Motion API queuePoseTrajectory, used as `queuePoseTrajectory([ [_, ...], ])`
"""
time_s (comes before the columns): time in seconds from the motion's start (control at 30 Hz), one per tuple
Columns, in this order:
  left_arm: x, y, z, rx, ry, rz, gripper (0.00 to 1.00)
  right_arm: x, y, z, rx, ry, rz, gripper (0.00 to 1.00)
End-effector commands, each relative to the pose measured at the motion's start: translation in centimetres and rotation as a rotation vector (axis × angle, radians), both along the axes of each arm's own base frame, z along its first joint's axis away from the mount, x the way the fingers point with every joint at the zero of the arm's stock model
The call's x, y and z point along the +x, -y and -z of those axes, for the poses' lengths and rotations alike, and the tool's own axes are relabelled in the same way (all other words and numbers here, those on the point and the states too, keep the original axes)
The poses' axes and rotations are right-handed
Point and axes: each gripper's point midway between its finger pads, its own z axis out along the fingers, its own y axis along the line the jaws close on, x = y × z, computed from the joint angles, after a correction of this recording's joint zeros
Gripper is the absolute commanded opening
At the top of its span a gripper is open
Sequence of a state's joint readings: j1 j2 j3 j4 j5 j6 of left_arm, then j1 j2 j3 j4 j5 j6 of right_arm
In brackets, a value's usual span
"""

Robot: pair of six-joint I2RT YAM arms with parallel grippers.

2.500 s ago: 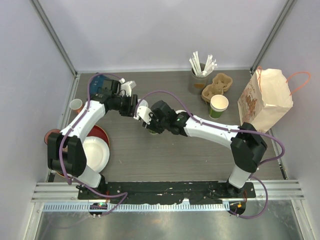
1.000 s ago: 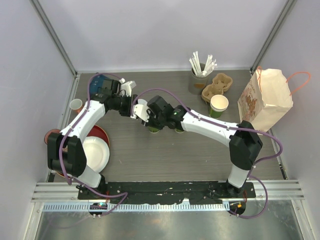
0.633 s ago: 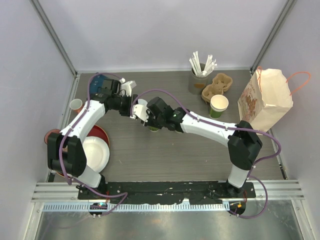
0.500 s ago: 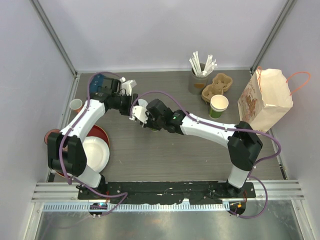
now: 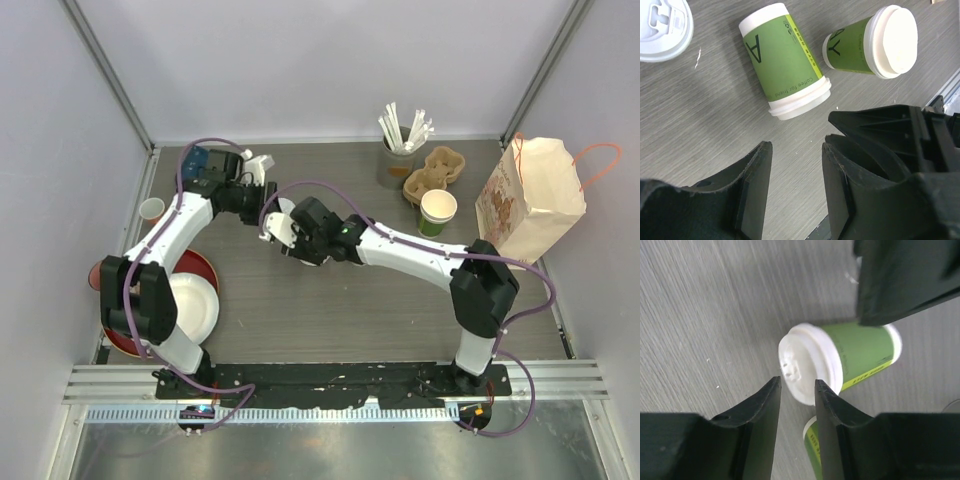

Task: Pack the takeout coffee

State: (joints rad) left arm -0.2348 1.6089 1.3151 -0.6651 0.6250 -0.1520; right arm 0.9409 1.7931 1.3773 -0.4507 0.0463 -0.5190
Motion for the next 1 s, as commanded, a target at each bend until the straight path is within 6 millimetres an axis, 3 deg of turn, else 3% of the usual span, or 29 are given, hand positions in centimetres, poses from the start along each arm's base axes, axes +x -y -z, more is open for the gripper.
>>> queuePoseTrajectory([
  [0.0, 0.8, 0.4, -1.2, -0.017, 0.040, 0.011, 0.50, 0.2, -1.7, -6.9, 0.160, 0.047, -0.009, 0.42],
  [0.03, 0.8, 0.3, -0.7, -0.010, 0.036, 0.014, 0.51, 0.1, -2.0, -7.2, 0.198, 0.024, 0.006, 0.50],
  [0.13, 0.9, 0.0, 0.7, 0.013, 0.023, 0.002, 0.55, 1.3, -1.4, -8.2, 0.307, -0.047, 0.102, 0.61],
  [0.2, 1.0, -0.1, 1.6, 0.026, 0.010, -0.001, 0.56, 2.3, -0.4, -7.3, 0.326, -0.089, 0.141, 0.63],
  [0.3, 0.7, -0.1, 2.7, 0.032, -0.013, 0.008, 0.57, 2.1, 0.1, -5.2, 0.288, -0.116, 0.141, 0.69],
  [0.37, 0.7, -0.2, 3.5, 0.039, -0.029, 0.008, 0.57, 1.9, 0.3, -4.1, 0.262, -0.122, 0.119, 0.80],
  [0.63, 0.7, -0.3, 4.7, 0.047, -0.057, 0.004, 0.58, 2.6, -0.5, -1.5, 0.188, -0.128, 0.049, 0.80],
  [0.77, 0.6, -0.3, 5.0, 0.050, -0.062, 0.005, 0.58, 3.2, 0.1, 0.2, 0.136, -0.119, 0.075, 0.76],
  [0.97, 0.7, -0.3, 4.9, 0.050, -0.062, 0.005, 0.58, 4.8, 0.1, 0.1, 0.139, -0.053, 0.121, 0.69],
])
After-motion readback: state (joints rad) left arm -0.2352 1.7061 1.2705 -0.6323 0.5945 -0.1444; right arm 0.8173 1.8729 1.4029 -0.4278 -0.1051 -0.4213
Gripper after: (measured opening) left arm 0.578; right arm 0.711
